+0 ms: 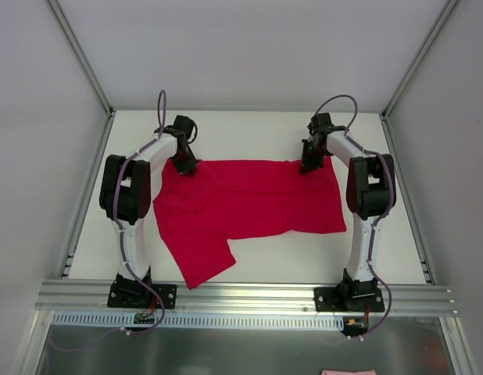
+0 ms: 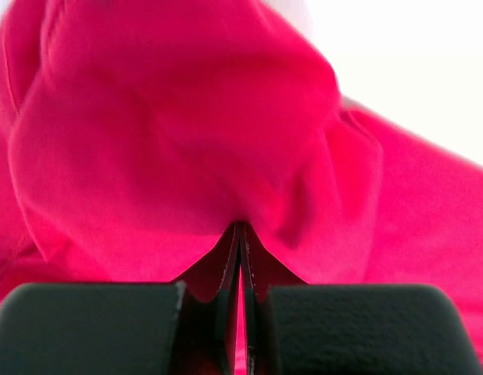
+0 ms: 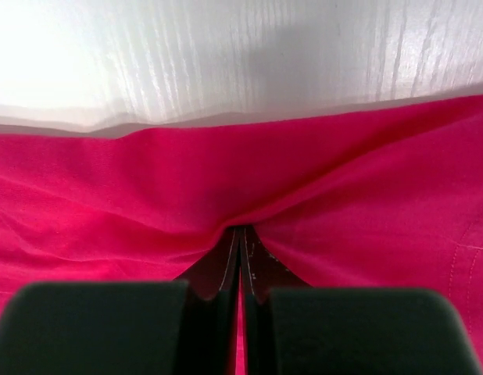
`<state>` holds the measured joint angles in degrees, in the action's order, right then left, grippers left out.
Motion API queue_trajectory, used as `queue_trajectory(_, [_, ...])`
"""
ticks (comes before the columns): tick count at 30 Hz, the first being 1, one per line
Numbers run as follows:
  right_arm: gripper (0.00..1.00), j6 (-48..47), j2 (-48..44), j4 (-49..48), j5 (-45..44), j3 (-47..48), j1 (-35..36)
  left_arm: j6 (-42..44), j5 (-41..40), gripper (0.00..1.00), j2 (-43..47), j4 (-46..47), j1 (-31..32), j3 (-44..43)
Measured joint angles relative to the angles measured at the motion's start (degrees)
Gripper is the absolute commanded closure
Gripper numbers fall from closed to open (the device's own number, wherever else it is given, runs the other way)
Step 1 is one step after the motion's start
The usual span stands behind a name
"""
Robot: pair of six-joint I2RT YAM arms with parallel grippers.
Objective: Fold and stack the t-shirts
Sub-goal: Fold the flattened tshirt in 1/3 of the way
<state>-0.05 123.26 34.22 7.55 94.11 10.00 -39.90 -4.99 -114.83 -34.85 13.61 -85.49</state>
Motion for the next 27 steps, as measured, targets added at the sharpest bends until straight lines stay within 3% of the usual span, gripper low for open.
queue_trajectory(11, [0.99,-2.6,2.7,1.8,-0.9,8.6,0.0,-2.7,0.0,1.0,-8.8,-6.9,-4.3,-11.8])
queue_trajectory(19, [0.99,-4.9,6.8,4.4,-3.2,16.8,-0.5,-4.5,0.5,1.0,-10.8,-8.1,-8.7,-15.2])
queue_trajectory(23, [0.99,-5.1,7.2,5.0,-3.4,16.4,-1.0,-4.5,0.5,1.0,-11.6,-8.2,-9.6,-15.8])
queue_trajectory(27, [0.99,-5.3,3.3,2.5,-4.3,9.8,-1.2,-4.5,1.9,1.0,-11.3,-7.3,-9.4,-15.8])
